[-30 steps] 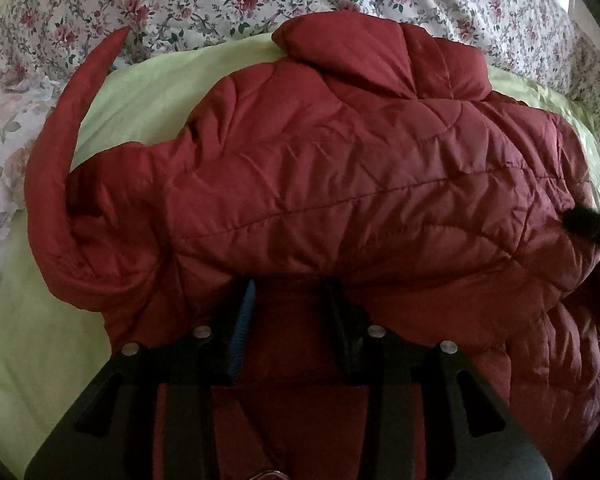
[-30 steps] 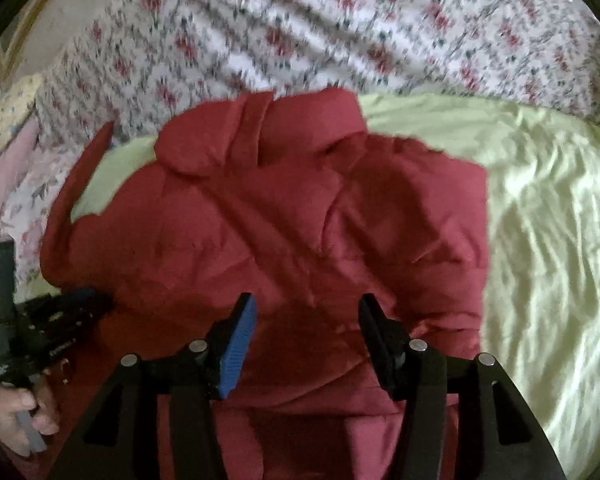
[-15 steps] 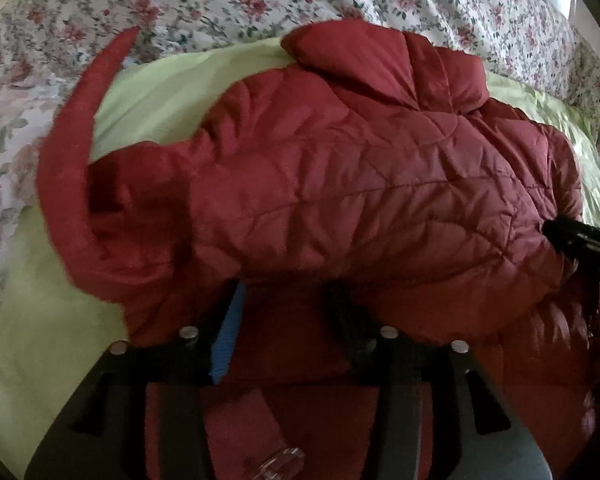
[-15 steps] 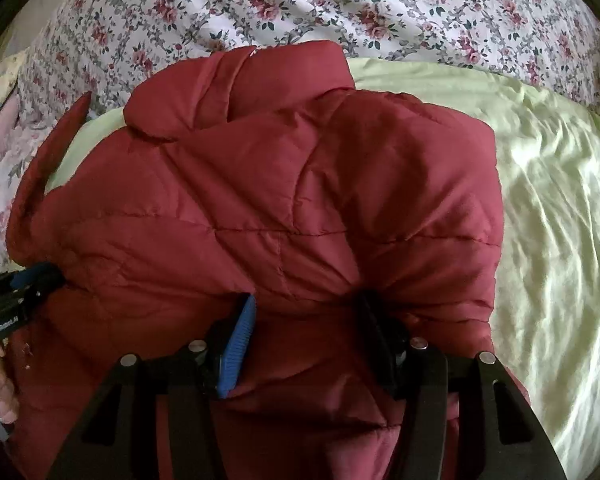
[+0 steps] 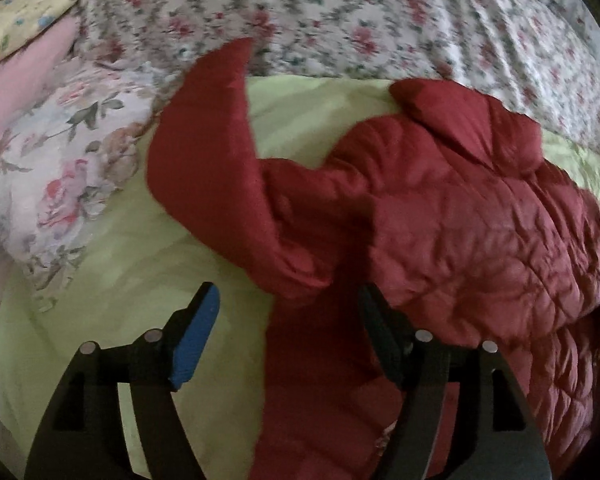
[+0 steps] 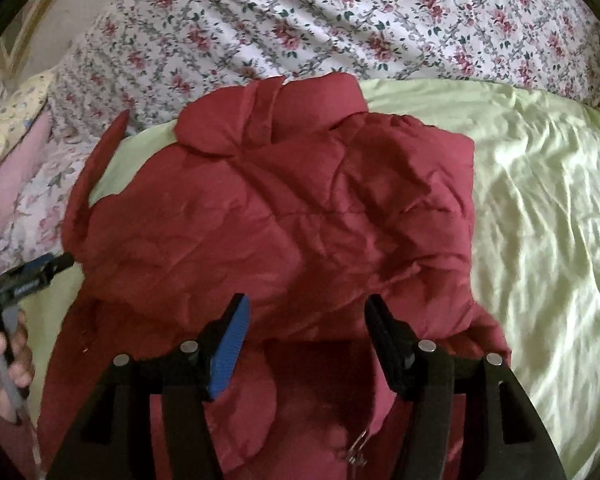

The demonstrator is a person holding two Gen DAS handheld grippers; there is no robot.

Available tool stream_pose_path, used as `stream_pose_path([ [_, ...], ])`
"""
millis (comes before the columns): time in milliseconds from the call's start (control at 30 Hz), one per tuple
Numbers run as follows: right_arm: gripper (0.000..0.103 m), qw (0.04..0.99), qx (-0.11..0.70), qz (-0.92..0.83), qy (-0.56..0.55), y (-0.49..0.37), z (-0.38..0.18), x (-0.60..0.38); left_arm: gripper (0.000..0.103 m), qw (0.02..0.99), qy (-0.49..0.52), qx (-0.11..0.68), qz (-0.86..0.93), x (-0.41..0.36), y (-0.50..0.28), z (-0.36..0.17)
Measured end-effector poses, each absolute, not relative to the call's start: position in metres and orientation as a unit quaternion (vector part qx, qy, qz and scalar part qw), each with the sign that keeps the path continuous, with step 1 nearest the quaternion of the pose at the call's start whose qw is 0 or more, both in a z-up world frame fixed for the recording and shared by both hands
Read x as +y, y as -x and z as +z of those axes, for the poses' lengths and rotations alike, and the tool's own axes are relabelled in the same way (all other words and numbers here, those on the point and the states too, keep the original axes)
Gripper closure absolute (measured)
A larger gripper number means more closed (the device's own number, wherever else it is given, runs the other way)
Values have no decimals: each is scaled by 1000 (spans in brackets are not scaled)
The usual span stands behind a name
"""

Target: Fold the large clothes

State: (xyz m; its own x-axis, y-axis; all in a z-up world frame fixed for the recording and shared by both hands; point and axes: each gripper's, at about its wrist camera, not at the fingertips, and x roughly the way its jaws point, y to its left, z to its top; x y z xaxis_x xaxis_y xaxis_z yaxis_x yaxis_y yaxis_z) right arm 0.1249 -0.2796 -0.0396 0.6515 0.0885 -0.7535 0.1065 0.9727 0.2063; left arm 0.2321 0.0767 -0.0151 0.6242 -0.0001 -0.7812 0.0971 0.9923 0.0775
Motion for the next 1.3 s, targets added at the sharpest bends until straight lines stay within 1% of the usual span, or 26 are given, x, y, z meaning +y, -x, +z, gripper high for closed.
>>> stream_pose_path([
  [133,38,901,418,9,-114,-118,-37,-272,30,903,-48,428,-12,86,-241,-8],
  [200,36,899,423,20,-114,-117,-38,-268,23,907,-45,420,-4,88,-247,-4],
  [233,36,897,425,30,-116,-117,-39,-267,22,908,-46,416,-2,88,-250,-2],
  [467,35,894,428,66,-118,-109,-39,-256,19,911,-63,406,37,92,-293,7],
  [567,32,893,429,77,-115,-105,-40,-252,19,907,-71,412,55,93,-322,7],
  [800,31,886,445,91,-95,-104,-49,-247,19,883,-113,432,142,93,-422,1],
  [900,31,885,447,85,-100,-105,-52,-252,20,873,-120,447,154,95,-450,-6],
  [933,31,884,448,83,-102,-107,-53,-254,23,870,-121,452,155,96,-456,-9],
  [967,31,884,449,81,-104,-108,-54,-256,39,869,-121,455,152,98,-460,-12],
  [1000,31,883,450,81,-105,-109,-55,-257,74,869,-117,459,141,98,-461,-14],
  [1033,31,882,452,80,-106,-110,-57,-258,87,868,-108,466,130,99,-461,-15],
  [1067,31,881,453,80,-108,-111,-58,-259,91,870,-98,468,125,102,-458,-14],
  [1100,31,881,453,80,-110,-111,-58,-259,93,877,-84,460,114,105,-453,-10],
  [1300,32,885,441,88,-120,-111,-53,-257,95,906,-30,420,51,104,-399,18],
])
